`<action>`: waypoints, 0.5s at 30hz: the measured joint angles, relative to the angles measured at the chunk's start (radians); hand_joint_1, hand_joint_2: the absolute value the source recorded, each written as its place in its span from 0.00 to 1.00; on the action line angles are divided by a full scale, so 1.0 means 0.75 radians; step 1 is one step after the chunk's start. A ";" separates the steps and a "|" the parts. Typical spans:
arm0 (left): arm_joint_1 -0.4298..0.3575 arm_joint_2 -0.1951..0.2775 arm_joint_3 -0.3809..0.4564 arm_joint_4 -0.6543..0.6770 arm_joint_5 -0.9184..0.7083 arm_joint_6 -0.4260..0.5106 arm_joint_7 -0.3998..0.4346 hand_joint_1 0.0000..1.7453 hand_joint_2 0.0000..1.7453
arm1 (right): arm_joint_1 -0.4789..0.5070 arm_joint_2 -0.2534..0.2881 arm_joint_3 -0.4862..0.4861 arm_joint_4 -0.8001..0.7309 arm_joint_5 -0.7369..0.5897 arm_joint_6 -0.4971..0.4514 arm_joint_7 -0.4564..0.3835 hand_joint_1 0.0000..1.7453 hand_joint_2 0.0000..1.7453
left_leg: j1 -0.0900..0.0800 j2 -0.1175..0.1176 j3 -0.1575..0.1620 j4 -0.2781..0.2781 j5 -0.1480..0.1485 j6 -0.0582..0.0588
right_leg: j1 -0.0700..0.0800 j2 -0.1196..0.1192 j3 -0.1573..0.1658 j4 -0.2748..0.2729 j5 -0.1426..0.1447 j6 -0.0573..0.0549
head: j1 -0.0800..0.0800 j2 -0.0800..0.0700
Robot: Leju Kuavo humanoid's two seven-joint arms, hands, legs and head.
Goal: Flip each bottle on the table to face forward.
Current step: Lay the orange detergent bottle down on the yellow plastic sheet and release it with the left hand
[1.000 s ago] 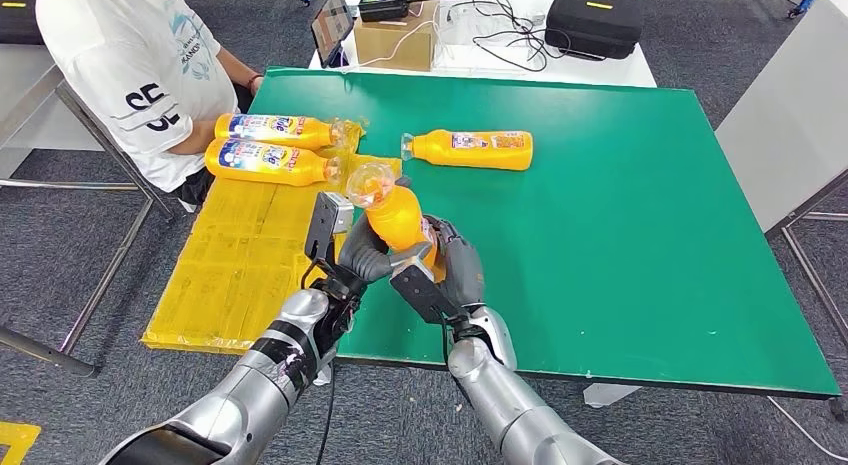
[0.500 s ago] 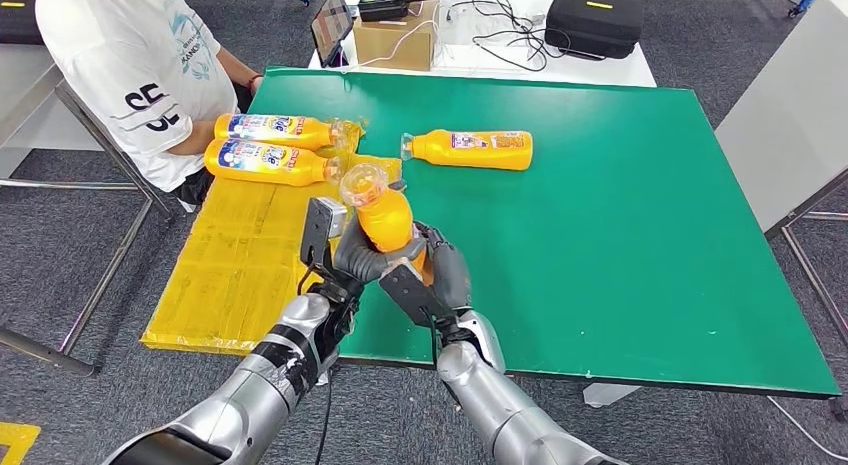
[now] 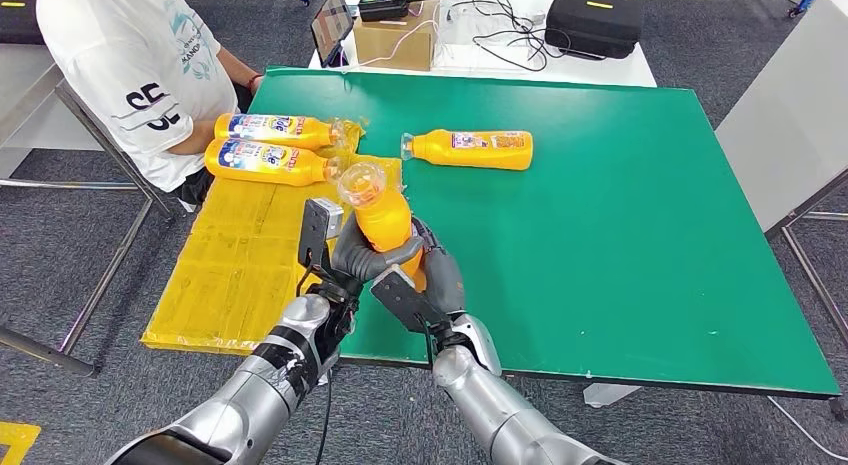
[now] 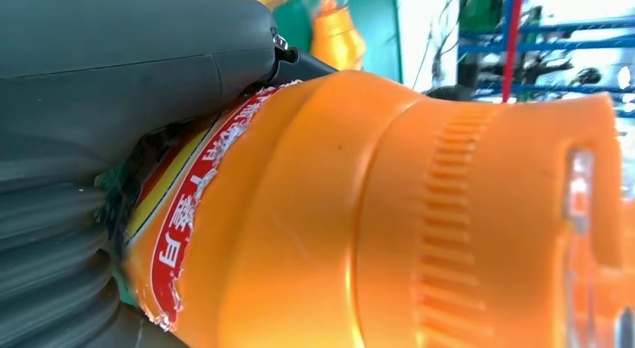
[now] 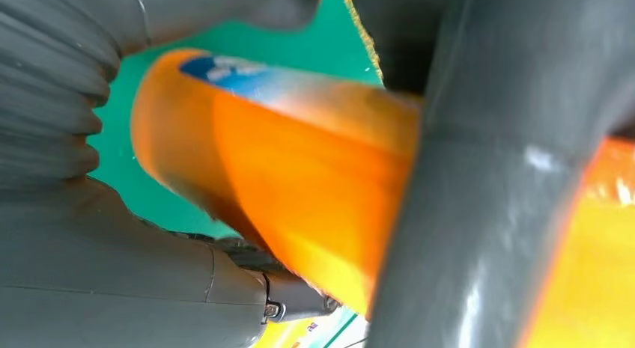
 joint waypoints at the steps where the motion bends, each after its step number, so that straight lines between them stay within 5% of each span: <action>1: 0.001 -0.001 0.000 -0.011 0.009 0.025 -0.006 1.00 1.00 | 0.001 0.001 -0.001 0.000 -0.007 -0.006 -0.006 0.00 1.00 | 0.000 0.000 0.000 0.000 0.000 0.000 | 0.000 0.000 0.000 0.000 0.000 0.000 | 0.000 0.000; 8: 0.006 0.004 0.041 -0.090 0.064 0.165 -0.053 1.00 1.00 | 0.019 -0.017 -0.036 -0.020 -0.049 -0.016 -0.023 0.00 1.00 | 0.000 0.000 -0.001 0.000 0.000 0.000 | 0.000 0.000 0.000 0.000 0.000 0.000 | 0.000 0.000; 15: 0.000 0.077 0.100 -0.105 -0.014 0.257 -0.105 1.00 1.00 | 0.050 -0.062 -0.100 -0.099 -0.071 -0.015 -0.037 0.00 1.00 | 0.000 0.000 -0.001 0.000 0.000 0.000 | 0.000 0.000 -0.001 0.000 0.000 0.000 | 0.000 0.000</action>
